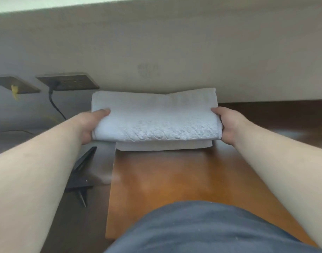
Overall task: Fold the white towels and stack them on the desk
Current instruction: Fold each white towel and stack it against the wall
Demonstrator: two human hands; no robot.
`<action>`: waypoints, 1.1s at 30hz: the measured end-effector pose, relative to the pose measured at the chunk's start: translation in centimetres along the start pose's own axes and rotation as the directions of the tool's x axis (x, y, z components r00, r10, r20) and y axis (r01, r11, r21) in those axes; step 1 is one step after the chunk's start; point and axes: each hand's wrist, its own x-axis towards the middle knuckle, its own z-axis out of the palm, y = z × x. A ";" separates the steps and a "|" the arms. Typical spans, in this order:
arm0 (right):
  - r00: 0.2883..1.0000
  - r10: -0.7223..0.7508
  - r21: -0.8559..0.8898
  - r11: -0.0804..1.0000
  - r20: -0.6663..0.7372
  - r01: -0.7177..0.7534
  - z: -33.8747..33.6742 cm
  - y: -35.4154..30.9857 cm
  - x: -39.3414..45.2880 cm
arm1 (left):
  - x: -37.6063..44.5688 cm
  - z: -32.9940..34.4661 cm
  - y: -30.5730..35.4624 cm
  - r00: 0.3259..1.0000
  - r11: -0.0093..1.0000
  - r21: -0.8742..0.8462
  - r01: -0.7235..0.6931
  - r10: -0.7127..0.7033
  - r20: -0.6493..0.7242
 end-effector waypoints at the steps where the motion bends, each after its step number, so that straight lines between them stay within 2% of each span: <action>1: 1.000 0.002 -0.005 1.000 -0.015 -0.002 -0.1 0.0 0.5 | 0.6 0.2 0.0 1.000 1.000 0.004 0.014 -0.014 0.011; 4: 0.999 0.019 -0.015 1.000 -0.042 -0.019 -0.6 0.4 1.6 | 2.6 0.9 -0.5 0.999 0.999 0.023 0.046 -0.046 0.014; 8: 0.996 0.057 -0.052 0.997 -0.068 -0.060 -0.6 1.6 2.4 | 4.8 1.0 -1.6 0.992 0.993 0.047 0.106 -0.103 -0.068; 14: 0.998 -0.019 -0.166 0.986 -0.061 0.009 -0.5 1.6 3.2 | 6.4 0.8 -2.8 0.981 0.977 0.147 0.157 -0.137 -0.136; 18: 0.982 -0.125 -0.307 0.949 -0.143 0.076 0.6 1.9 3.4 | 6.1 1.2 -3.0 0.971 0.961 0.242 0.132 -0.077 -0.225; 20: 0.963 -0.196 -0.462 0.882 -0.185 0.091 0.9 1.9 3.1 | 5.6 1.7 -3.3 0.949 0.921 0.386 0.051 0.075 -0.305; 21: 0.938 -0.281 -0.596 0.795 -0.201 0.110 0.9 1.9 3.0 | 5.2 1.8 -3.4 0.911 0.872 0.489 -0.022 0.219 -0.350; 22: 0.892 -0.408 -0.725 0.673 -0.196 0.148 0.9 1.9 2.8 | 4.5 2.1 -3.5 0.832 0.776 0.619 -0.123 0.420 -0.361; 23: 0.818 -0.557 -0.825 0.522 -0.140 0.215 1.1 1.9 2.4 | 3.7 2.9 -3.5 0.719 0.621 0.741 -0.253 0.634 -0.286; 24: 0.726 -0.687 -0.887 0.354 -0.030 0.298 1.8 2.0 1.8 | 2.8 4.1 -3.4 0.607 0.430 0.811 -0.397 0.786 -0.120; 25: 0.642 -0.758 -0.905 0.187 0.114 0.382 2.9 2.1 1.2 | 2.1 5.5 -3.3 0.519 0.234 0.817 -0.527 0.850 0.091; 26: 0.600 -0.754 -0.893 0.039 0.269 0.448 4.1 2.4 0.9 | 1.6 7.2 -3.2 0.465 0.077 0.781 -0.620 0.838 0.286; 27: 0.605 -0.689 -0.870 -0.074 0.398 0.487 5.2 2.7 0.8 | 1.3 8.7 -3.3 0.470 -0.013 0.756 -0.654 0.777 0.420; 28: 0.647 -0.594 -0.859 -0.162 0.478 0.485 6.0 3.1 0.9 | 1.1 10.0 -3.4 0.535 -0.049 0.777 -0.628 0.697 0.477; 29: 0.708 -0.502 -0.866 -0.230 0.497 0.444 6.4 3.5 1.3 | 1.4 10.7 -3.7 0.636 -0.042 0.830 -0.556 0.622 0.457; 30: 0.759 -0.447 -0.881 -0.277 0.472 0.384 6.2 3.8 1.8 | 1.8 10.9 -4.0 0.730 -0.010 0.889 -0.457 0.567 0.381; 31: 0.793 -0.435 -0.899 -0.301 0.426 0.318 5.6 3.9 2.3 | 2.3 10.7 -4.3 0.795 0.030 0.932 -0.362 0.531 0.292; 33: 0.810 -0.475 -0.930 -0.289 0.344 0.226 4.2 4.0 3.0 | 3.0 10.1 -4.6 0.841 0.091 0.960 -0.266 0.508 0.185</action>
